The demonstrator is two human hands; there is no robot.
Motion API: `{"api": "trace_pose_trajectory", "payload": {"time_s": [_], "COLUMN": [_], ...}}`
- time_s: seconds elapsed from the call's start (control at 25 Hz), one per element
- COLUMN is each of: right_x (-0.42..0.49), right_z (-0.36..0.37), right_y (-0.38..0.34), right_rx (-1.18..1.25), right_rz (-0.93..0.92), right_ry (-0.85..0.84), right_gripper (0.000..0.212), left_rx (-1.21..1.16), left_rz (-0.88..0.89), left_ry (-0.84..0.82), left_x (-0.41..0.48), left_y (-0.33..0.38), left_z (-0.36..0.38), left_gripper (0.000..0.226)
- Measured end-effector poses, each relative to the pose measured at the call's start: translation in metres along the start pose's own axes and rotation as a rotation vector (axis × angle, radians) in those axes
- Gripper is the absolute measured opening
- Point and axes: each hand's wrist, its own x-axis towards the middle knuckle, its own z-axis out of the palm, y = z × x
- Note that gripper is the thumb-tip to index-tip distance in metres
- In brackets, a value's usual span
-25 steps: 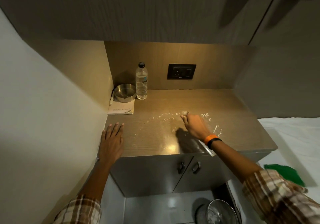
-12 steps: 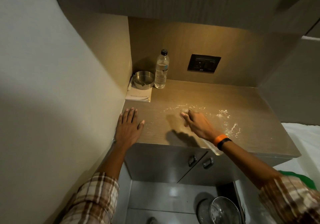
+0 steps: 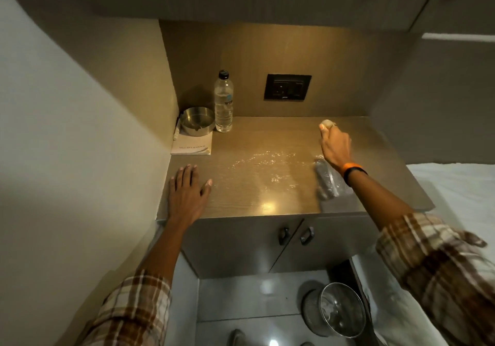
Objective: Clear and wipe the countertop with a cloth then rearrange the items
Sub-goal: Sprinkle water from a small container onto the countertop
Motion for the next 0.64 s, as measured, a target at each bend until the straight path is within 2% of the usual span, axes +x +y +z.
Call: {"api": "trace_pose_trajectory", "payload": {"time_s": [0.08,0.2,0.32,0.44,0.64], "right_x": [-0.003,-0.04,-0.07,-0.057,0.023], "right_z": [-0.01,-0.02,-0.035,-0.058,-0.086], "right_y": [0.01,0.042,0.088,0.127,0.155], "right_rx": [-0.038,-0.057,-0.146,-0.22,-0.061], "right_rz": [-0.034,-0.186,-0.179,-0.147,0.028], "right_ry": [-0.067,-0.247,-0.335,-0.273,0.004], "right_gripper": [0.041,0.043,0.047,0.039,0.043], "left_rx": [-0.028,-0.07,-0.068,-0.017,-0.021], "left_rz": [0.081,0.188,0.256,0.333,0.368], "left_ry": [0.011,-0.029,-0.081,-0.112,-0.147], "left_x": [0.005,0.01,0.014,0.019,0.03], "left_y": [0.028,0.083,0.14,0.19,0.268], "left_z": [0.002,0.01,0.023,0.035,0.052], "left_gripper": [0.07,0.072,0.073,0.074,0.077]}}
